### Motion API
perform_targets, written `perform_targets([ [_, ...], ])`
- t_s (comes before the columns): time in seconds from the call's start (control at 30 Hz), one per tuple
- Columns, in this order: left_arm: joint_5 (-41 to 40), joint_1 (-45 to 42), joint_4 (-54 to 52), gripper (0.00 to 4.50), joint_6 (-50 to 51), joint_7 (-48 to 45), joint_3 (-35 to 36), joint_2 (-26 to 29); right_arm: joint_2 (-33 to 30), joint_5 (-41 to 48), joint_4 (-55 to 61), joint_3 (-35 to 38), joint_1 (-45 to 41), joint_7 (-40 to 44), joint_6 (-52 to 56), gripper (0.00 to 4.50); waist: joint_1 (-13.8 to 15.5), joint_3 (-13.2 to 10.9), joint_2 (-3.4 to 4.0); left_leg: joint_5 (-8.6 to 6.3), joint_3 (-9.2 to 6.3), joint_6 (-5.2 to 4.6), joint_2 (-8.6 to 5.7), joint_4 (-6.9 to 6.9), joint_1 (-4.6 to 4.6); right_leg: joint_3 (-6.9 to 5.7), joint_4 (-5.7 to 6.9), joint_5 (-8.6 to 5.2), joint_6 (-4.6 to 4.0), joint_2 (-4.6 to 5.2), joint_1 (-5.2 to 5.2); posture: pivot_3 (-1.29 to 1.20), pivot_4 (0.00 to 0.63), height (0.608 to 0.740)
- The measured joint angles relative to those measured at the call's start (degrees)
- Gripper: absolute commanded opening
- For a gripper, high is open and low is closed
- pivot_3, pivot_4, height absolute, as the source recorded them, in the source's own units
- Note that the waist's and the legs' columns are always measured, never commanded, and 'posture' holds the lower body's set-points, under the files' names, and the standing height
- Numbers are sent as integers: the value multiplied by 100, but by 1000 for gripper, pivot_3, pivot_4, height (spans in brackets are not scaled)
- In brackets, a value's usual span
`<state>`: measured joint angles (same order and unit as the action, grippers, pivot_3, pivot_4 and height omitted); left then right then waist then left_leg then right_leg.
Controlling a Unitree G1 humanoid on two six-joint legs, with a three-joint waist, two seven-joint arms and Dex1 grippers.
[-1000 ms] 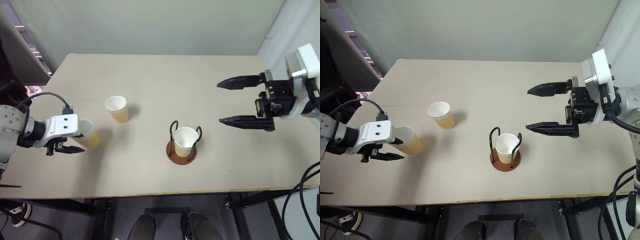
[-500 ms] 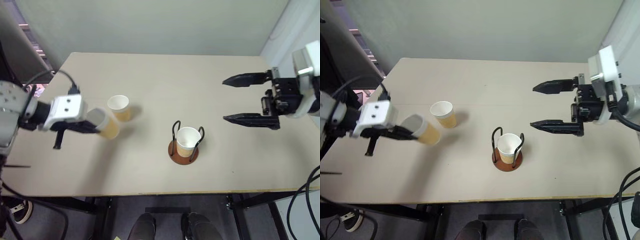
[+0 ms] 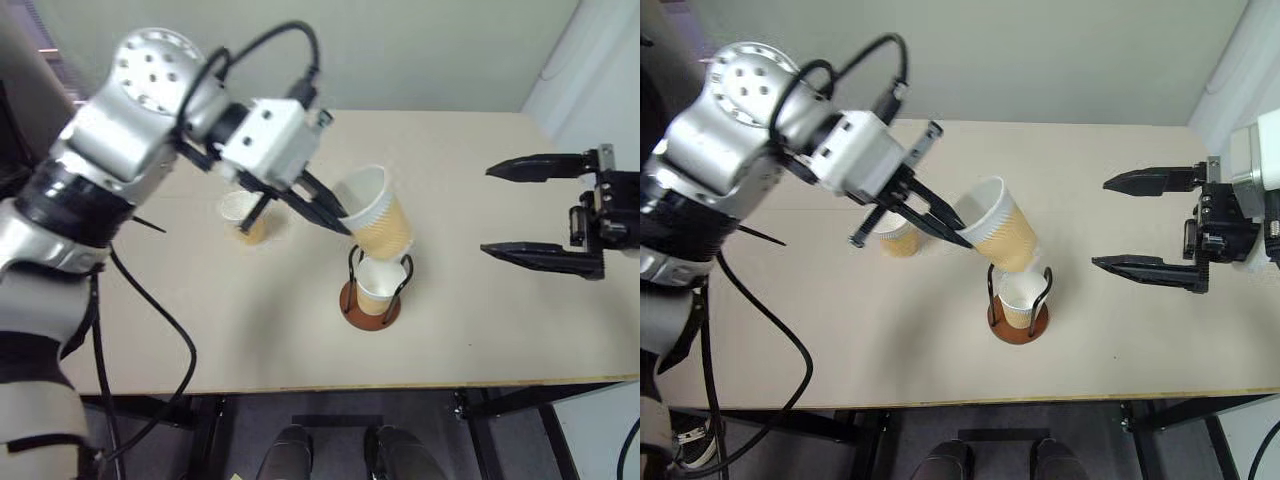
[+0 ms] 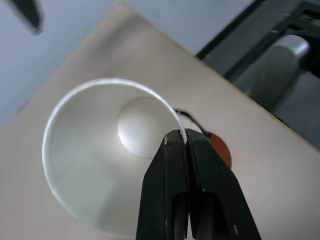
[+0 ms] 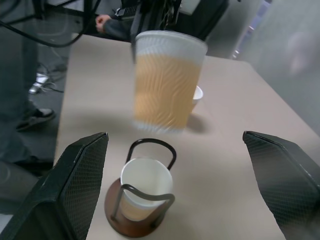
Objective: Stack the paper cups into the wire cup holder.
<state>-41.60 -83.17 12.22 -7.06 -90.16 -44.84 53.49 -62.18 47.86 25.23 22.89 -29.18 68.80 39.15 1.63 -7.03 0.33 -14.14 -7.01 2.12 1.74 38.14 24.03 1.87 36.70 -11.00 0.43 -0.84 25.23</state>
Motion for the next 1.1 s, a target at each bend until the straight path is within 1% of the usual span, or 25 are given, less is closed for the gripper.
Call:
perform_targets([
  [0.03, -28, -55, 96, 18, -175, 0, -281, -58, -24, 43, 96, 84, 86, -71, 36, 4500, 2, 0, 0, -4, 3, -5, -2, 5, 3, 2, -6, 1, 7, 0, -2, 0, 150, 740],
  [0.1, -19, -115, 287, 18, -460, -2, -625, -113, -73, 103, 218, 231, 246, -168, 107, 4500, -2, 0, -1, -9, 10, -11, -2, 8, 7, 5, -18, 5, 16, 0, -2, 0, 150, 740],
  [0.2, 203, -237, 750, 18, -986, -4, -982, -331, -162, 216, 379, 546, 531, -317, 251, 4500, 24, 0, 0, -16, 10, -20, -2, 11, 17, 5, -41, 8, 26, 0, -6, 0, 150, 740],
  [0.33, 504, -321, 1146, 18, -1494, -6, -1156, -665, -203, 322, 557, 763, 683, -486, 326, 4500, 58, 0, 0, -26, 10, -34, -5, 20, 32, 5, -68, 16, 44, -1, -9, 0, 150, 740],
  [0.53, 500, -360, 1163, 18, -1653, -7, -1259, -700, -208, 480, 775, 976, 939, -673, 395, 4500, 88, 0, 0, -41, 21, -20, -8, 61, 48, 9, -74, 8, 67, -1, -10, 0, 150, 740],
  [0.67, 600, -352, 1161, 18, -1685, -8, -1261, -797, -209, 516, 856, 987, 974, -773, 393, 4500, 90, 0, 1, -61, 28, -44, -8, 88, 53, 15, -75, 10, 77, 1, -14, 0, 150, 740],
  [0.77, 785, -297, 1178, 644, -1712, -9, -1258, -925, -209, 539, 888, 986, 1034, -823, 392, 4500, 90, 0, 1, -79, 30, -75, -10, 97, 47, 16, -76, 14, 83, 2, -26, 0, 150, 740],
  [0.83, 858, -260, 1204, 1278, -1717, -10, -1228, -1038, -209, 552, 903, 985, 1053, -856, 391, 4500, 92, 0, 1, -79, 30, -76, -10, 102, 45, 17, -76, 16, 86, 2, -30, 0, 150, 740],
  [0.93, 998, -205, 1239, 2426, -1732, -12, -1169, -1189, -209, 600, 925, 985, 1061, -887, 390, 4500, 92, 0, 1, -80, 41, -77, -10, 102, 33, 26, -75, 18, 89, 2, -38, 0, 150, 740],
  [1.03, 1204, -139, 1373, 3460, -1747, -13, -937, -1381, -211, 599, 932, 988, 1130, -899, 384, 4500, 93, 0, 1, -81, 50, -79, -10, 103, 25, 32, -75, 18, 91, 1, -45, 0, 150, 740],
  [1.1, 1273, -83, 1412, 3460, -1729, -14, -737, -1443, -213, 598, 924, 988, 1170, -896, 377, 4500, 92, 0, 1, -83, 68, -84, -10, 101, 19, 46, -76, 19, 95, 0, -46, 0, 150, 740],
])
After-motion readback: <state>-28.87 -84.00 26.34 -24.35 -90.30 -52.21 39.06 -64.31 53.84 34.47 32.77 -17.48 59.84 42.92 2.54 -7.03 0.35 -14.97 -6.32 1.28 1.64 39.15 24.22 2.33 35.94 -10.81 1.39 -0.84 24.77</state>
